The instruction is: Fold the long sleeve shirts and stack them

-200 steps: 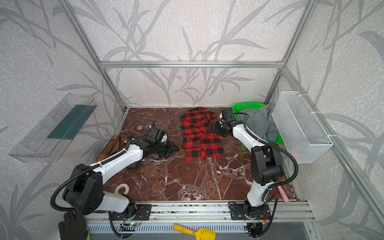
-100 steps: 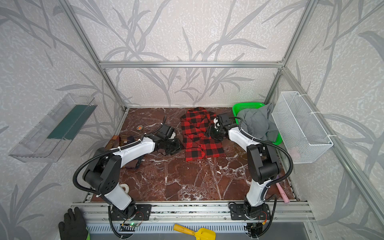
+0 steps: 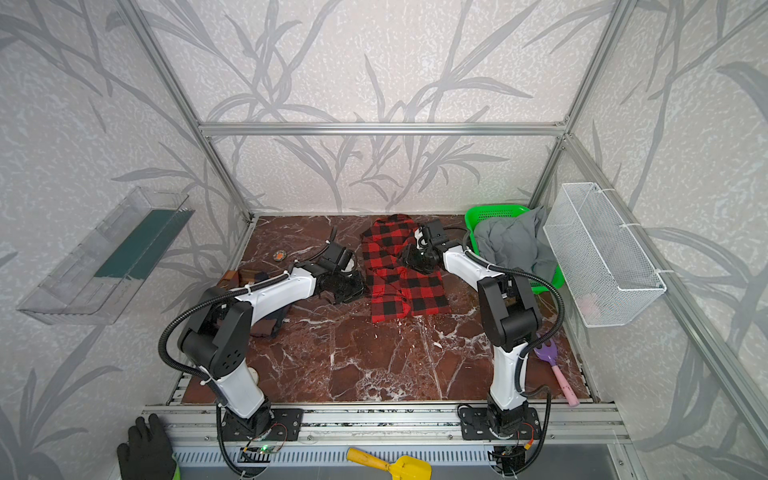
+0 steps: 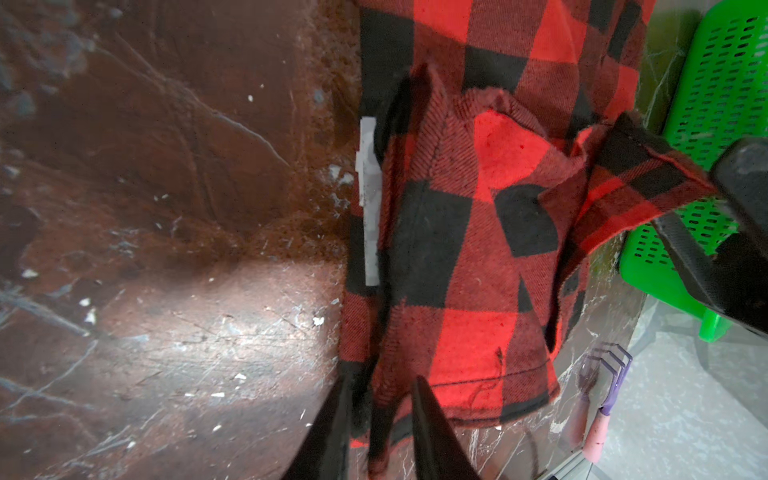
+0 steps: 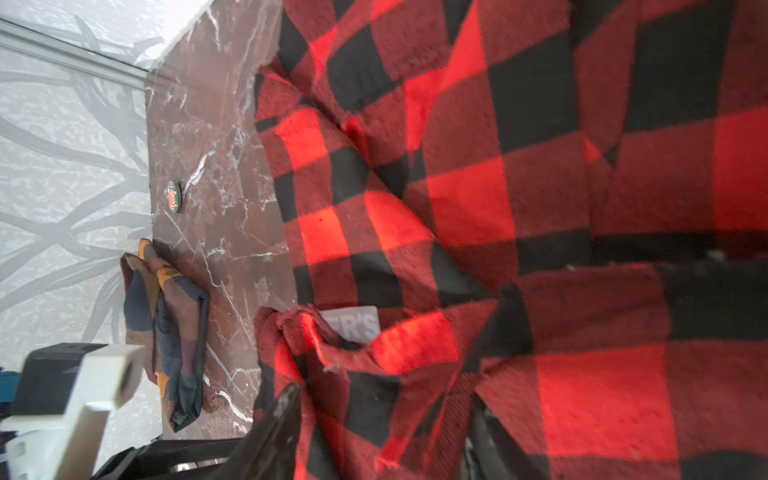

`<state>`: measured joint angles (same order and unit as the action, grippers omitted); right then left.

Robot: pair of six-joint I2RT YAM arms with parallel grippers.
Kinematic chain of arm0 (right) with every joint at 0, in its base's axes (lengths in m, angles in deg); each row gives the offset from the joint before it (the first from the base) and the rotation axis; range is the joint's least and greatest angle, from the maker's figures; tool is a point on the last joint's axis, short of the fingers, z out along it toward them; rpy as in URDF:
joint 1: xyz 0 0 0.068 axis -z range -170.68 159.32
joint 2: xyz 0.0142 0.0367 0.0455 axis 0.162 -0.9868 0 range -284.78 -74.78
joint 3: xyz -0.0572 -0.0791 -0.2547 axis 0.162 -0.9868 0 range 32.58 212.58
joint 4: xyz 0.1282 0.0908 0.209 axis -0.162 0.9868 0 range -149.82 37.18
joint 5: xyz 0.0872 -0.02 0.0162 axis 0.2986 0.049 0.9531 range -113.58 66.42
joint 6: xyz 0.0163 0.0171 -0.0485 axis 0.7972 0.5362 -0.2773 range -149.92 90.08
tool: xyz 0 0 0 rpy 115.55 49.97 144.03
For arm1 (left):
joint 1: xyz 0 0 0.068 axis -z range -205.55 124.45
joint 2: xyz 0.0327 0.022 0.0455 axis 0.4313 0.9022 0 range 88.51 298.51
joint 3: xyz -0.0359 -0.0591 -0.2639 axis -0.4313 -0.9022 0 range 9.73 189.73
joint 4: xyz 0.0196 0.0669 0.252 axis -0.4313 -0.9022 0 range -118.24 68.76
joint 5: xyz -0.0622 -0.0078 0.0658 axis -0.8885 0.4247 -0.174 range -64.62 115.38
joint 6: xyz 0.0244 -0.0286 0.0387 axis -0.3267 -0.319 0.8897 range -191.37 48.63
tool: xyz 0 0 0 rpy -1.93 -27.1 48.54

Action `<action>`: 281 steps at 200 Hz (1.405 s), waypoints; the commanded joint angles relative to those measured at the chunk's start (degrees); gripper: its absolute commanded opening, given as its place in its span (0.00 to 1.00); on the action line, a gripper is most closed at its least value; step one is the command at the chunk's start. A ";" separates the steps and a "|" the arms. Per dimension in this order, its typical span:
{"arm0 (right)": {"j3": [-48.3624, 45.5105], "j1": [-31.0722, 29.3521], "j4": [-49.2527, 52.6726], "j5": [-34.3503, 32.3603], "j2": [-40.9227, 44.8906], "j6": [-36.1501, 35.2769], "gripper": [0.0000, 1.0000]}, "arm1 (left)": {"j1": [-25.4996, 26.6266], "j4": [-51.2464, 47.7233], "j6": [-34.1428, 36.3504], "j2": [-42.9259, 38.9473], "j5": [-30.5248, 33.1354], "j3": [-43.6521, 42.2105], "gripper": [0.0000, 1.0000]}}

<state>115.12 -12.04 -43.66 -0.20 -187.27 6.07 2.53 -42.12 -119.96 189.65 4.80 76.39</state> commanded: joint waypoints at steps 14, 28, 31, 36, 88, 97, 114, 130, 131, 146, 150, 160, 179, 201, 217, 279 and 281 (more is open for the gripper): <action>3.78 -1.66 1.32 -0.71 -1.86 0.21 0.59 | 0.19 -0.68 0.49 1.41 1.02 2.89 0.16; 4.61 -1.99 1.39 -0.53 -2.62 0.16 0.59 | 0.17 -1.12 0.64 1.84 0.98 3.76 0.11; 4.83 -2.08 1.41 -0.40 -2.83 0.19 0.58 | 0.26 -1.26 0.67 1.87 0.98 4.01 0.10; 5.18 -2.18 1.56 -0.39 -3.05 0.22 0.59 | 0.22 -1.56 0.79 2.09 0.98 4.49 0.08; 6.28 -2.32 2.93 -0.29 -2.37 -0.22 0.59 | 0.29 -5.93 2.04 3.73 1.04 10.75 0.00; 5.78 -2.28 2.69 -0.09 -1.40 -0.22 0.59 | 0.40 -6.76 2.16 4.21 0.90 12.01 0.00; 4.07 -1.98 2.25 -1.00 1.59 -0.39 0.59 | 0.73 -9.12 2.69 5.31 0.64 15.06 0.00; 1.83 -1.37 1.22 -1.75 4.65 -0.22 0.59 | 1.18 -11.68 3.69 6.78 0.87 18.84 0.00; 1.66 -1.30 1.19 -1.80 4.87 -0.22 0.59 | 1.18 -11.83 3.73 6.87 0.88 19.07 0.00; -0.80 -0.66 0.41 -1.82 7.42 0.04 0.59 | 1.61 -14.84 4.60 8.99 1.07 23.16 0.00; -1.51 -0.44 0.04 -1.84 8.18 0.07 0.59 | 1.72 -15.49 4.84 9.58 1.03 24.30 0.00; -4.05 -0.19 -0.62 -2.60 10.24 0.13 0.59 | 2.13 -17.42 5.46 11.29 1.05 27.02 0.00; -9.52 0.98 -2.73 -4.26 14.36 0.18 0.59 | 2.60 -21.39 6.87 14.72 1.70 32.84 0.00; -15.84 2.78 -5.96 -5.59 20.32 2.83 0.59 | 2.77 -24.79 7.89 18.59 2.38 38.42 0.09; -19.09 3.07 -6.71 -6.18 23.00 2.71 0.59 | 2.77 -26.80 8.34 21.42 2.79 42.53 0.14; -29.67 1.68 -10.69 -3.17 27.37 3.13 0.56 | 1.42 -38.07 10.45 33.38 4.87 67.02 0.32; -29.82 1.55 -10.71 -3.16 27.33 3.06 0.56 | 1.40 -38.33 10.45 33.76 4.92 67.93 0.32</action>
<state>87.93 -9.33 -51.44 -4.64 -161.41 8.69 4.89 -73.47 -111.09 221.17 7.95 135.88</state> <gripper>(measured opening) 0.566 0.301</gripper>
